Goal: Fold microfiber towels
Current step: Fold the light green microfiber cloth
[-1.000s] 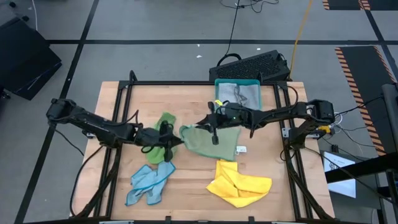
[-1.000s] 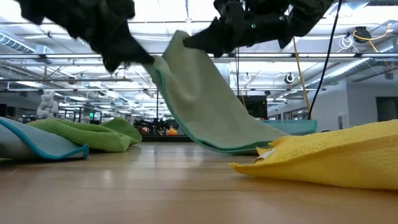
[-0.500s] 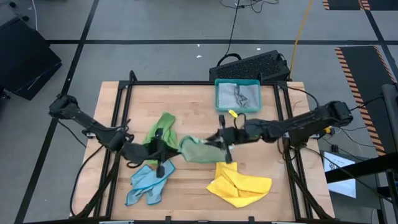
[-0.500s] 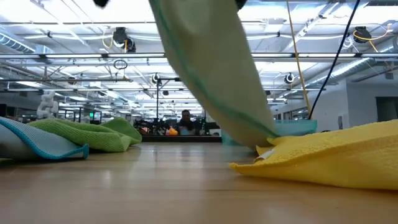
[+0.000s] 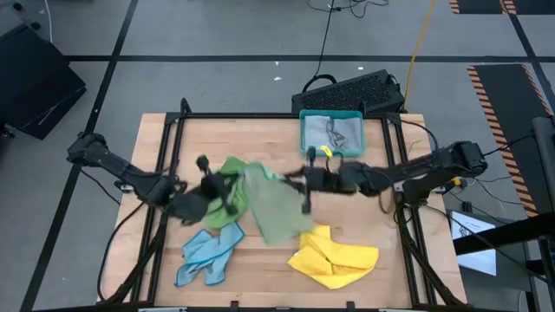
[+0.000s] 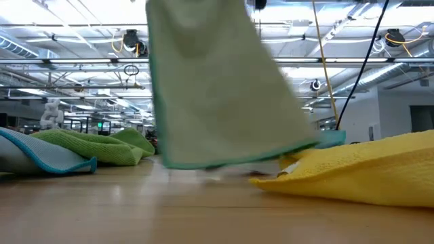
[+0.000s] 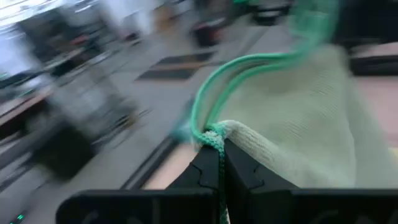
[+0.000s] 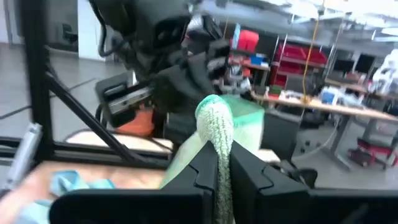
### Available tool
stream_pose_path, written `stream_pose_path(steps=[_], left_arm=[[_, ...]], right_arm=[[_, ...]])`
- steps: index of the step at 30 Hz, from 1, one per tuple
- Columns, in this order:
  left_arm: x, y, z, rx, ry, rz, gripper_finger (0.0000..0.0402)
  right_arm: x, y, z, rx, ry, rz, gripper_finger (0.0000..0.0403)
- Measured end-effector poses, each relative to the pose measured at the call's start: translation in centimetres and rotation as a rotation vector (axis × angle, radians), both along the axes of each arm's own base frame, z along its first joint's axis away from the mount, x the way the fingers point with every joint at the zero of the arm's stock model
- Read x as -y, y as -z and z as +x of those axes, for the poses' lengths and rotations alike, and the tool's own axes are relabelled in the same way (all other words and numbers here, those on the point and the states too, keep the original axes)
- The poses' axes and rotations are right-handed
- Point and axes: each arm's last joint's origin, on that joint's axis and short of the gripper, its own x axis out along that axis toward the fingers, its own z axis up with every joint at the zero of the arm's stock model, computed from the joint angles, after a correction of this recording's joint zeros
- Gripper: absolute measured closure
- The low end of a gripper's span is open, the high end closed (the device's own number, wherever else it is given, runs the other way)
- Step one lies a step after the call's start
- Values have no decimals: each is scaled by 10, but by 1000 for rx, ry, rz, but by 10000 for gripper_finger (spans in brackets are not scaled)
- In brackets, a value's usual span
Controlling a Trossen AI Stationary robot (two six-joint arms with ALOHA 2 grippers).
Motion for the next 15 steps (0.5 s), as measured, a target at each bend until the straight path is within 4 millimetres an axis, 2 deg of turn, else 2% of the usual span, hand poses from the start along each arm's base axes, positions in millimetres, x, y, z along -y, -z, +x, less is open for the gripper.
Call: stream_pose_path(steps=[2, 6, 9, 15], left_arm=[[-24, 5, 5, -45, -75, -23, 398], [-64, 19, 15, -131, -76, -161, 398], [-85, 33, 15, -194, -111, -170, 398], [-120, 49, 12, -230, -167, -218, 398]], right_arm=[[21, 9, 7, -26, 9, 19, 387], [59, 32, 19, -103, 53, 52, 387], [82, 47, 22, -178, 98, 23, 387], [124, 63, 17, -282, 211, -39, 387]])
